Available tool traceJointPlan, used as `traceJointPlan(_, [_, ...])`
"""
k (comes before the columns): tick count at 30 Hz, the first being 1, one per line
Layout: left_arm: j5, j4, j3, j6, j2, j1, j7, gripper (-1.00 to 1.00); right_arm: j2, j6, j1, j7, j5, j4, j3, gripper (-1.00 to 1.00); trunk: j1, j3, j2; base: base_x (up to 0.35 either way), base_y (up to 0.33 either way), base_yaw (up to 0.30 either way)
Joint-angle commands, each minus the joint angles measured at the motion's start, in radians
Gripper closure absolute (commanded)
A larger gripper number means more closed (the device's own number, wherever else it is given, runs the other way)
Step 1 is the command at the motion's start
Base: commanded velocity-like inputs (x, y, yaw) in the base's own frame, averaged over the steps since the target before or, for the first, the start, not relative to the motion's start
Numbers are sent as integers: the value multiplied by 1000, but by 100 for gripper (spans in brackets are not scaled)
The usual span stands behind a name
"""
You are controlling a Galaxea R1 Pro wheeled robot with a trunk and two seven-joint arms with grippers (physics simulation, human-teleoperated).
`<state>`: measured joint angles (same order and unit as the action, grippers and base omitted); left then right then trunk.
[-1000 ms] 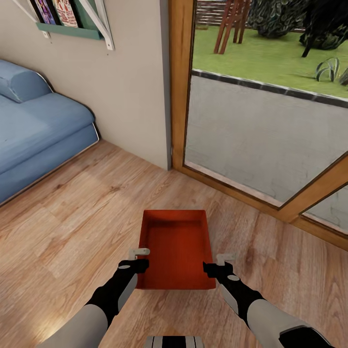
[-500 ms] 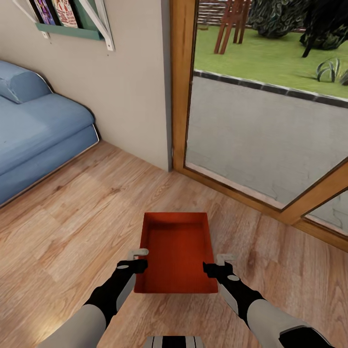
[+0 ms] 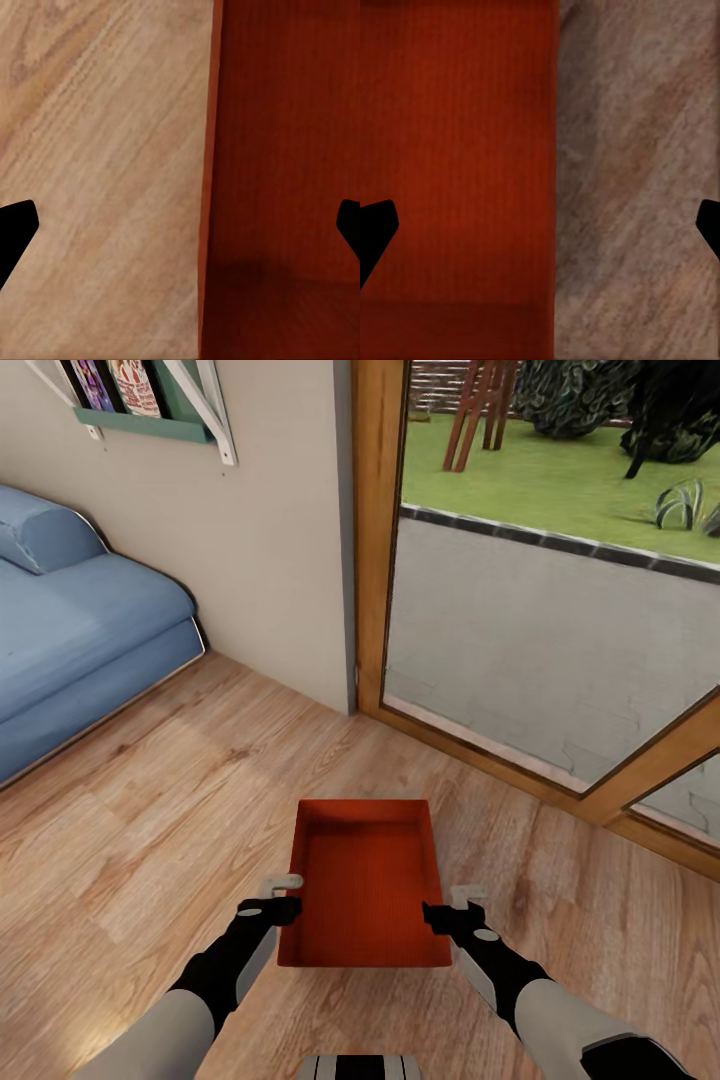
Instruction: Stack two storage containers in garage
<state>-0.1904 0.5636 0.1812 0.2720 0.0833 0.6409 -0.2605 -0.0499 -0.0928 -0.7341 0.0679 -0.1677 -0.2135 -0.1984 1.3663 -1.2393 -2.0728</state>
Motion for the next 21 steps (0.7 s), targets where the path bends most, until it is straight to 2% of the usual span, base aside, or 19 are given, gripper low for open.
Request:
traceJointPlan(1, [-11,2,7,4,-2,0,-9,-100,0,-4,-1,5,-10,1,-9,-100,0,-1,0,0,0,0])
traceJointPlan(21, [-11,1,6,-6,1,0,-14,-100,-4,-2,-1,5,-10,2,-8,-100,0,-1,0,0,0,0])
